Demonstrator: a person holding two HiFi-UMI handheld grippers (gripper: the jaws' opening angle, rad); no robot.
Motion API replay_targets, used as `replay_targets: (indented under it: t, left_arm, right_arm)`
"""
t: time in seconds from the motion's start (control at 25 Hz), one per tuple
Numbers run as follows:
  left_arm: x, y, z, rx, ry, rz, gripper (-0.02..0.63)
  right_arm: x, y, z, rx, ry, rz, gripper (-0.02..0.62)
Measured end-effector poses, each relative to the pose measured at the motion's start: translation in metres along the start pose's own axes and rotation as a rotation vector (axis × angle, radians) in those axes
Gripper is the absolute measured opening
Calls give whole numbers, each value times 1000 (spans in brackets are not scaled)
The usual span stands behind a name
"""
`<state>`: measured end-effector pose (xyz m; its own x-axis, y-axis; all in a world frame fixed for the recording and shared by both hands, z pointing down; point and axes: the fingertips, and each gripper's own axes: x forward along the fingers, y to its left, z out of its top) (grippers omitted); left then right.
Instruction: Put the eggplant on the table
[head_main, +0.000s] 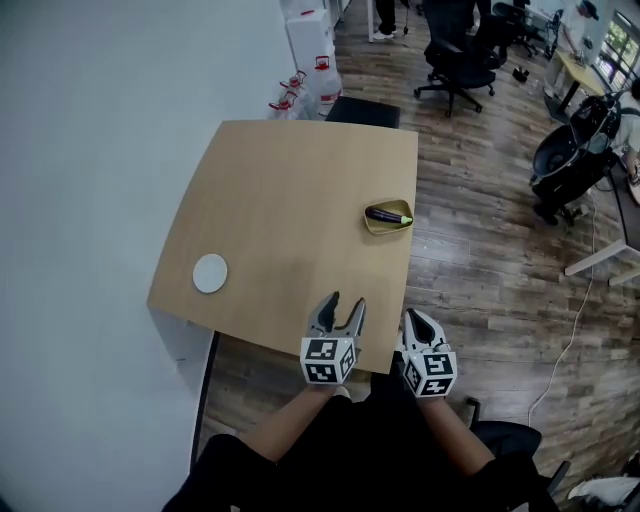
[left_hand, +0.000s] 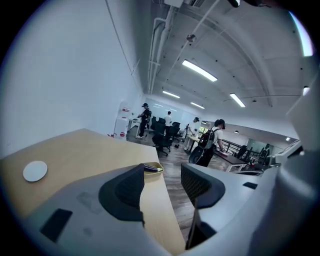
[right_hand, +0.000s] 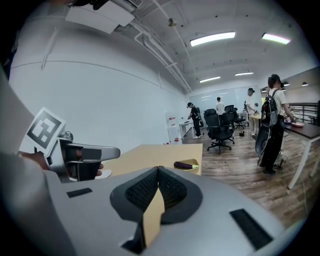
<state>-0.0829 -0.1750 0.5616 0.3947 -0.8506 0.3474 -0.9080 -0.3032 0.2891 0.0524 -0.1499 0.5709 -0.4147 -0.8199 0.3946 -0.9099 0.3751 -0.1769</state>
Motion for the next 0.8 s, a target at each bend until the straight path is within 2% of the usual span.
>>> replay_targets:
  t: [0.12, 0.2, 0.28, 0.48, 0.6, 0.8]
  left_arm:
    - [-41, -12, -3, -8, -25, -45, 211]
    - [-64, -11, -7, -32, -31, -63, 109]
    - [-85, -7, -11, -36, -40, -68, 89]
    - [-130, -14, -18, 38, -67, -73, 28]
    - [-144, -24, -25, 74, -92, -69, 21]
    - [-151, -23, -21, 65, -125, -68, 21]
  right_arm:
    - [-23, 27, -1, 0, -14, -20, 60]
    - [-35, 45, -1, -20, -29, -26, 60]
    - [-46, 62, 2, -50, -47, -31, 60]
    - [-78, 89, 3, -113, -75, -45, 60]
    - [-93, 94, -4, -165, -83, -58, 60]
    - [-103, 97, -11, -126, -74, -69, 60]
